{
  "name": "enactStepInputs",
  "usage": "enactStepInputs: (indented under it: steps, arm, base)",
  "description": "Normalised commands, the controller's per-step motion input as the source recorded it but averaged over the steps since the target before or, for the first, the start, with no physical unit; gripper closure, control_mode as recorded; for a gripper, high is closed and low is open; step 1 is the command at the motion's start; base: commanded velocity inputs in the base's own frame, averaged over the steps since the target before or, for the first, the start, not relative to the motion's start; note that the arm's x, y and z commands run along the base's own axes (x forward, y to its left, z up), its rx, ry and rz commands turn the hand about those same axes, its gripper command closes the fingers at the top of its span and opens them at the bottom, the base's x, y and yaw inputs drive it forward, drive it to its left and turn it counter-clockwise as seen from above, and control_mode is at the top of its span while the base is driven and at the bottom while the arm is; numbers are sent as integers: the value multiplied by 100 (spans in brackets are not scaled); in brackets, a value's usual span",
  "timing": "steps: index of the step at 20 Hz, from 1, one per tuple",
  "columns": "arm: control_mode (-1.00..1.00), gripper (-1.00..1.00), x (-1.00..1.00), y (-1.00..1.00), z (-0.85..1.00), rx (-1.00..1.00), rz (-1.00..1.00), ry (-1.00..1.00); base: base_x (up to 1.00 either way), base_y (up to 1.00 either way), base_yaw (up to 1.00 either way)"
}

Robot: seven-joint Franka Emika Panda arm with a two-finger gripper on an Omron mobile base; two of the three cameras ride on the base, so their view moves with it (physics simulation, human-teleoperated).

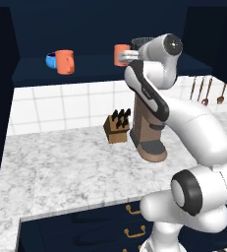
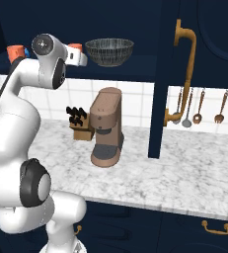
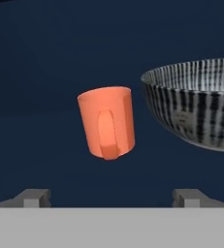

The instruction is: Gather all objects into one cabinet and sort the glasses and bowls to opposite sides.

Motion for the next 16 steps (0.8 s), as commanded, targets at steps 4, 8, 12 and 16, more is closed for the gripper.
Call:
enactStepInputs:
  steps: [4, 8, 12, 16]
  arm:
    - [-100, -100, 33, 0, -1, 0, 0, 0]
    - [-100, -100, 36, 0, -3, 0, 0, 0]
    - [-100, -100, 32, 0, -3, 0, 0, 0]
    - [-100, -100, 33, 0, -1, 0, 0, 0]
  base:
    - [0, 0, 0]
    - [0, 0, 0]
    - [0, 0, 0]
    - [0, 0, 0]
